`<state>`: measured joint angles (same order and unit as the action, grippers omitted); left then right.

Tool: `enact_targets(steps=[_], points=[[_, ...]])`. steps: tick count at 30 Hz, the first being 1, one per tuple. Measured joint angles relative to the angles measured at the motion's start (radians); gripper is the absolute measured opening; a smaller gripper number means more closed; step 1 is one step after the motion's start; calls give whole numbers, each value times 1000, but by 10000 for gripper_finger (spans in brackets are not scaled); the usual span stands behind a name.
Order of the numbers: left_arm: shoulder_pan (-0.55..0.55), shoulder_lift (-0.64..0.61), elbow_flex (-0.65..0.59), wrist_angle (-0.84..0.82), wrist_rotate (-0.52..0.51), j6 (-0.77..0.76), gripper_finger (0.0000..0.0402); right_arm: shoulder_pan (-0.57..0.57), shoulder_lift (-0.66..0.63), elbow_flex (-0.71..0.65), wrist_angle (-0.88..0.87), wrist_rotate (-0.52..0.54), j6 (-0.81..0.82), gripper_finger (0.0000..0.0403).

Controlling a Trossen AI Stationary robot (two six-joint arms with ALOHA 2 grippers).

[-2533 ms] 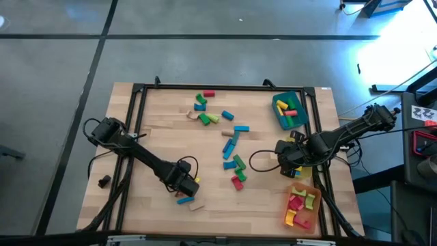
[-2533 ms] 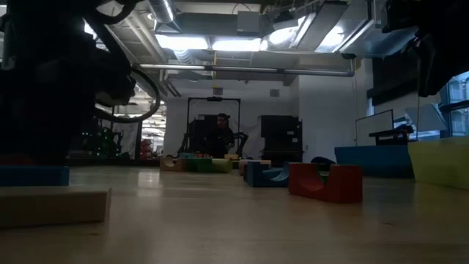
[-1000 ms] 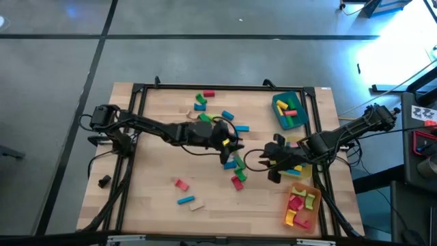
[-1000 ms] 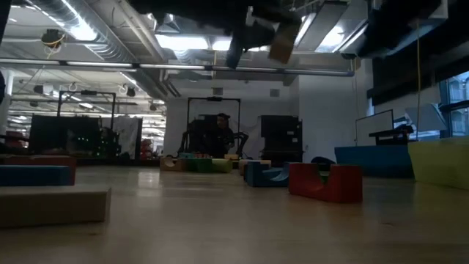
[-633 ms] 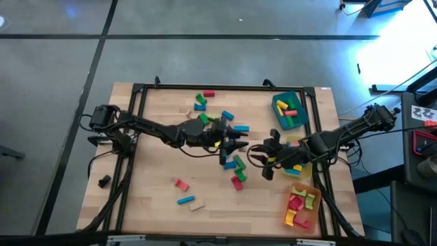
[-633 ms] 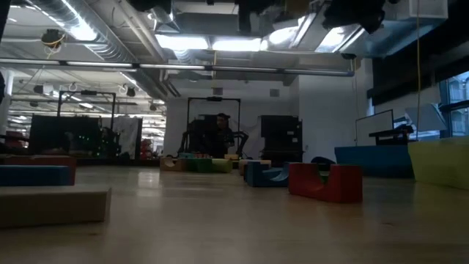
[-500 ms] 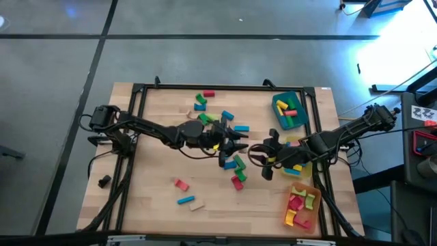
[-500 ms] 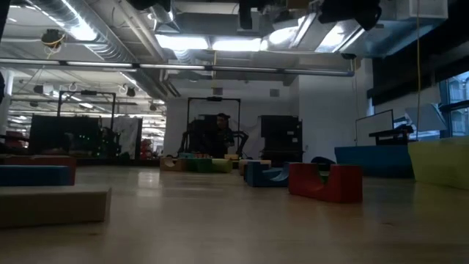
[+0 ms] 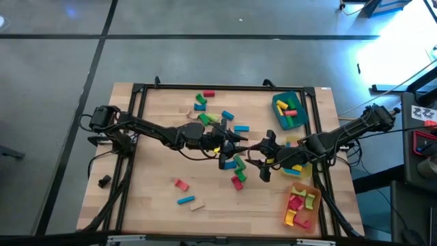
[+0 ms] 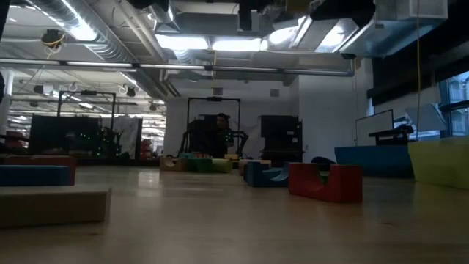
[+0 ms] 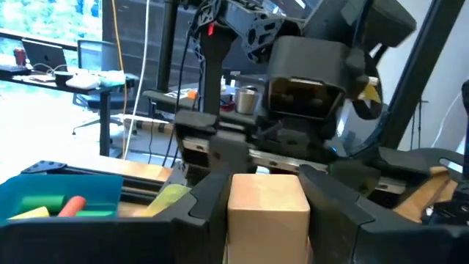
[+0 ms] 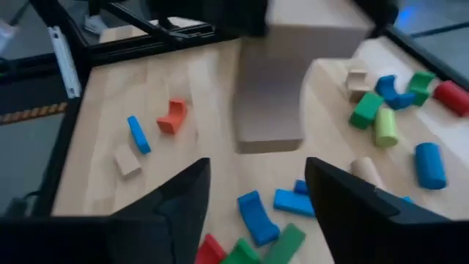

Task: Sort blocks by size
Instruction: Put the brown arch block into the orange bin

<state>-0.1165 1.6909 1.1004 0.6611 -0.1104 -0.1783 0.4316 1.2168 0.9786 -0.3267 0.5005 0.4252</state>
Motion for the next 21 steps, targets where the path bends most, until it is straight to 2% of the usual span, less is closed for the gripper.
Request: enact_targets(steps=[5,12,21], points=[[-18,0,0,11,0,14,129,0,14,-1,74,4,-112,253],[-39,0,0,31,1,32,129,-12,47,0,207,2,-206,257],[-56,0,0,34,1,85,129,-72,92,0,279,-140,-229,247]])
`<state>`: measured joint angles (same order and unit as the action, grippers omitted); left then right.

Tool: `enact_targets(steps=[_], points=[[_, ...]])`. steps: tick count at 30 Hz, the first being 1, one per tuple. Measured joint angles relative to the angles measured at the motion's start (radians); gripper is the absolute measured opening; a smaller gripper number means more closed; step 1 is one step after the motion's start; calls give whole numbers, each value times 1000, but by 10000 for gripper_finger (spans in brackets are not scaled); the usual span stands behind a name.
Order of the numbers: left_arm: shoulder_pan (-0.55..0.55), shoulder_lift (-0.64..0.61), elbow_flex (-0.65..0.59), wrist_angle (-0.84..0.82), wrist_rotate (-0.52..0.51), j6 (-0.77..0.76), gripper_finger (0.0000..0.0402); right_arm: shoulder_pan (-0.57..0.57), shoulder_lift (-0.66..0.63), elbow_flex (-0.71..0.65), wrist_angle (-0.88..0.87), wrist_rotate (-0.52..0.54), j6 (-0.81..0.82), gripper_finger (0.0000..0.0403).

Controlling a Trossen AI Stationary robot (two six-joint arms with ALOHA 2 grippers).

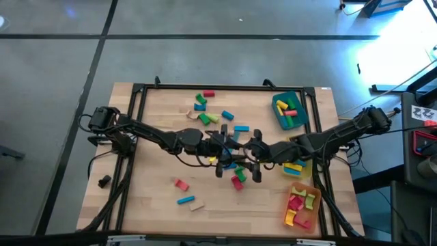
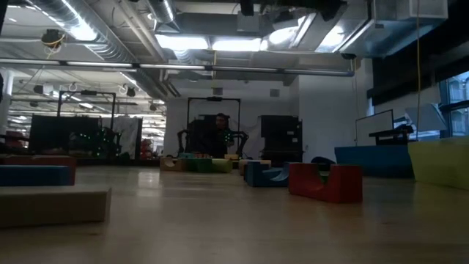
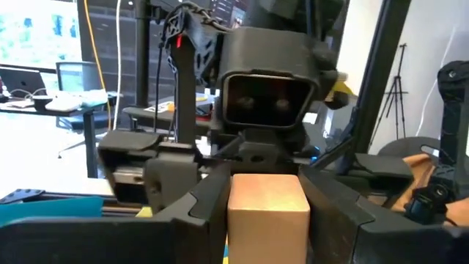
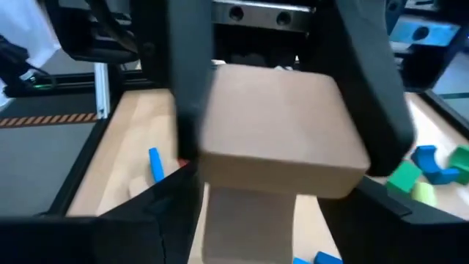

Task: Sort blocks by size
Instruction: Put the brown arch block into the orange bin

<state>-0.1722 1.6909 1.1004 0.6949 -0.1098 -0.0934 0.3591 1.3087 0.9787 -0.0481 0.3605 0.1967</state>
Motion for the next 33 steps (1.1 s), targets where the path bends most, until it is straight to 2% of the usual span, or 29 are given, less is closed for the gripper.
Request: enact_targets(steps=[3,7,8,16,22,26,30,33], points=[[0,0,0,-5,1,0,130,-2,0,0,-3,-32,0,213],[0,0,0,-8,1,5,139,-1,0,0,-6,-64,2,142],[-1,0,0,-12,2,19,142,-1,0,0,-6,-79,1,137],[-1,0,0,-78,6,36,178,-1,1,-1,-49,-135,1,137],[-5,-15,-1,-157,9,30,202,0,-16,0,-192,-188,74,137],[-5,-65,1,-293,9,21,207,1,-34,0,-358,-390,222,137],[-5,-84,-1,-429,9,16,207,9,-40,1,-584,-717,424,137],[-10,-88,-1,-474,10,1,208,62,-36,0,-771,-853,542,137]])
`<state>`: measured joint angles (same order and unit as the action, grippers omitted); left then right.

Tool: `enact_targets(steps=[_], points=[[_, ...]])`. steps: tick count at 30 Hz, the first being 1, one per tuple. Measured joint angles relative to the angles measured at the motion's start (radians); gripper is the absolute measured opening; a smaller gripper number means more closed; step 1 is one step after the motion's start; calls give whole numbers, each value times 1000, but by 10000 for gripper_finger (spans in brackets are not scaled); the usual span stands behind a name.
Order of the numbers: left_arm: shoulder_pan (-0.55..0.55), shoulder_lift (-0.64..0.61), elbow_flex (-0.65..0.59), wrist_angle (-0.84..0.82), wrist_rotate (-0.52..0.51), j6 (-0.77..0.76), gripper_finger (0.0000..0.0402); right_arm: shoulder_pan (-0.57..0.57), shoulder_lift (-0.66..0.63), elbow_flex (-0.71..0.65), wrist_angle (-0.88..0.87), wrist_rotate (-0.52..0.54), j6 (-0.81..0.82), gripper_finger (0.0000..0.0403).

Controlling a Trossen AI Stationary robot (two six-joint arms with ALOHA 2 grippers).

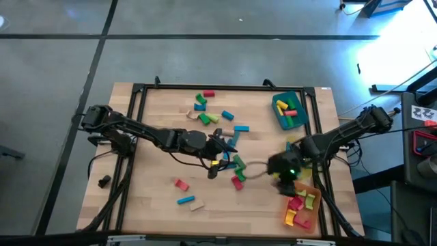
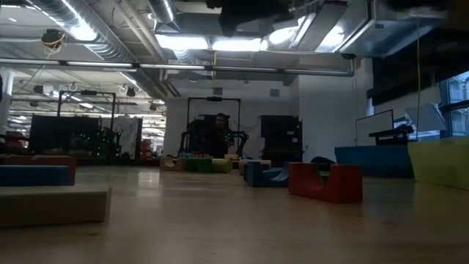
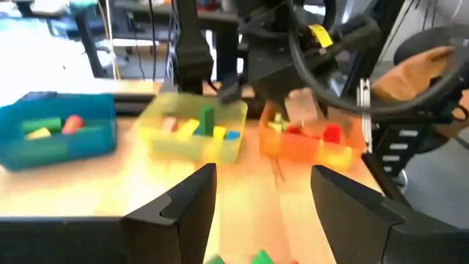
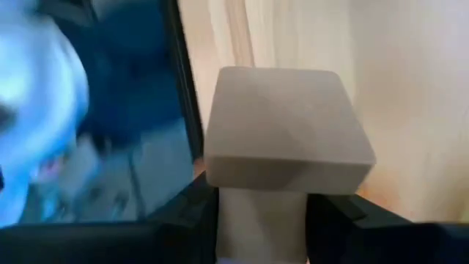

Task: Sort blocks by size
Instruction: Put the brown arch block into the orange bin

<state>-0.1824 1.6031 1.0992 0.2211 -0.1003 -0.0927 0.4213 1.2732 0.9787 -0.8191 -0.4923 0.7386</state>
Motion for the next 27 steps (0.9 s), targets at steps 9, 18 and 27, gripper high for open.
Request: enact_targets(steps=[9,18,27], points=[[-21,-1,0,-142,4,-79,208,246,5,0,-135,34,251,149],[-85,-1,0,-431,5,-241,208,464,5,0,-117,172,337,152],[-167,-19,1,-761,10,-456,208,515,5,0,-172,334,504,163]])
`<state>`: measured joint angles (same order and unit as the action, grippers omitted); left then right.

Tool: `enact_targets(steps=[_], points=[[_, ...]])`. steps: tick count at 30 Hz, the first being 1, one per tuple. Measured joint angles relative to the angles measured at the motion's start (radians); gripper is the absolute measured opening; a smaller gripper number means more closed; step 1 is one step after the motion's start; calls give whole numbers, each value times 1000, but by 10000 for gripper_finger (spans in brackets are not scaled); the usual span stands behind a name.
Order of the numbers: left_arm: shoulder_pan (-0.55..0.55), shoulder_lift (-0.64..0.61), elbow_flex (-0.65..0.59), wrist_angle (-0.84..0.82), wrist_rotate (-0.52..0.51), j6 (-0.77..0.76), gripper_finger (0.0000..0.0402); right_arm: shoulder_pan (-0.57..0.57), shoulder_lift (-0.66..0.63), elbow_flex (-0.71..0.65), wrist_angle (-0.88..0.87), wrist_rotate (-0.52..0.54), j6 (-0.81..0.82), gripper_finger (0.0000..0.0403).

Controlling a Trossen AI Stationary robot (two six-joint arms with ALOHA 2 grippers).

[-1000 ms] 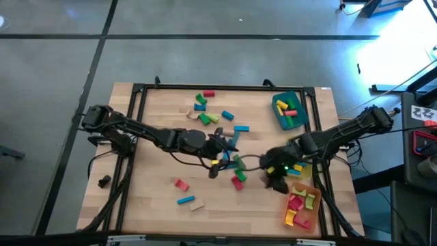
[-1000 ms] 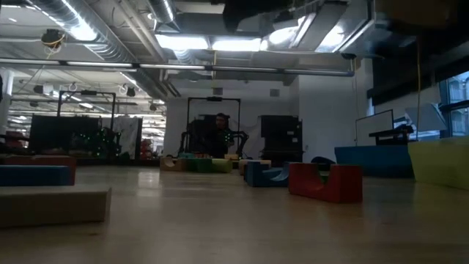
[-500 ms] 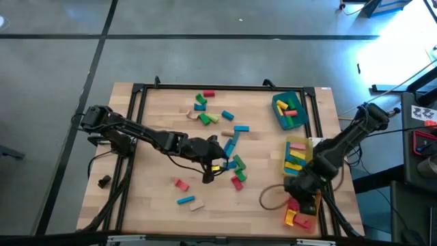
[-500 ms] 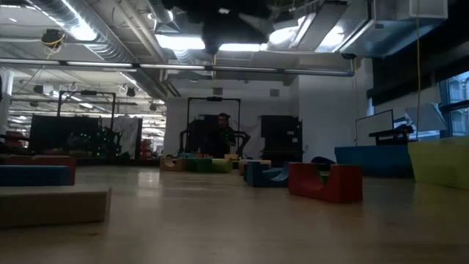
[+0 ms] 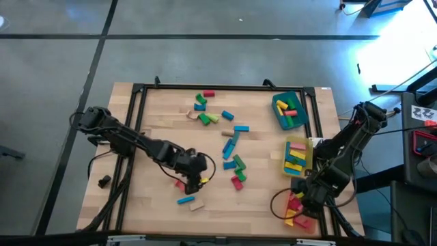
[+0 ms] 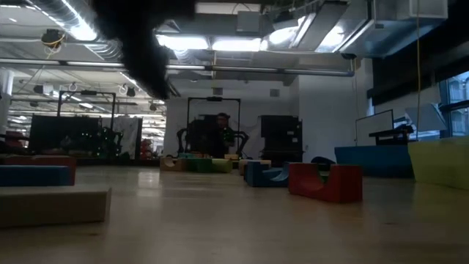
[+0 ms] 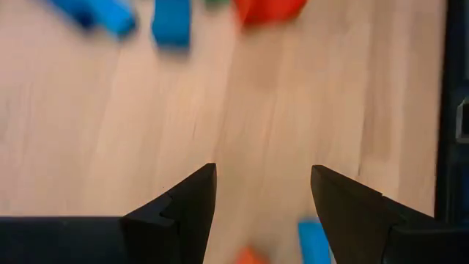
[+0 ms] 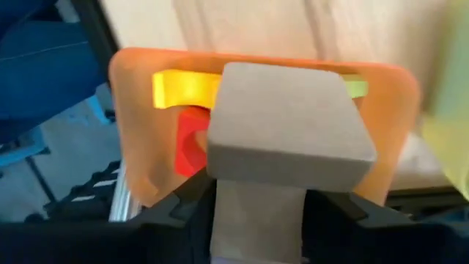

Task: Sort blocks by size
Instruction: Put the brown arch block into the orange bin, then put the orange arch block into the orange bin

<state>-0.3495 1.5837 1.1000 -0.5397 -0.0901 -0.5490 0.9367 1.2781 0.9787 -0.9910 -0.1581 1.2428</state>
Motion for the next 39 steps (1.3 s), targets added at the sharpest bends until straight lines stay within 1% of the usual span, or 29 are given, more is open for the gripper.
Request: enact_targets(steps=[4,8,13,18,23,29,34,39], points=[[-32,1,0,-141,37,-36,208,0,1,0,-35,43,13,196],[-58,6,0,-244,41,0,208,-1,1,0,-45,63,13,236],[-85,6,0,-266,39,105,208,-1,1,0,-37,62,13,265],[-114,6,0,-264,40,231,208,-1,1,0,-16,79,13,270],[-140,37,0,-265,39,243,208,-1,1,0,10,121,12,271],[-156,104,0,-265,39,250,208,-1,1,0,14,133,10,271],[-159,147,0,-260,36,347,208,-1,1,0,15,134,10,271],[-159,186,0,-240,34,369,208,-1,1,0,17,174,9,271]])
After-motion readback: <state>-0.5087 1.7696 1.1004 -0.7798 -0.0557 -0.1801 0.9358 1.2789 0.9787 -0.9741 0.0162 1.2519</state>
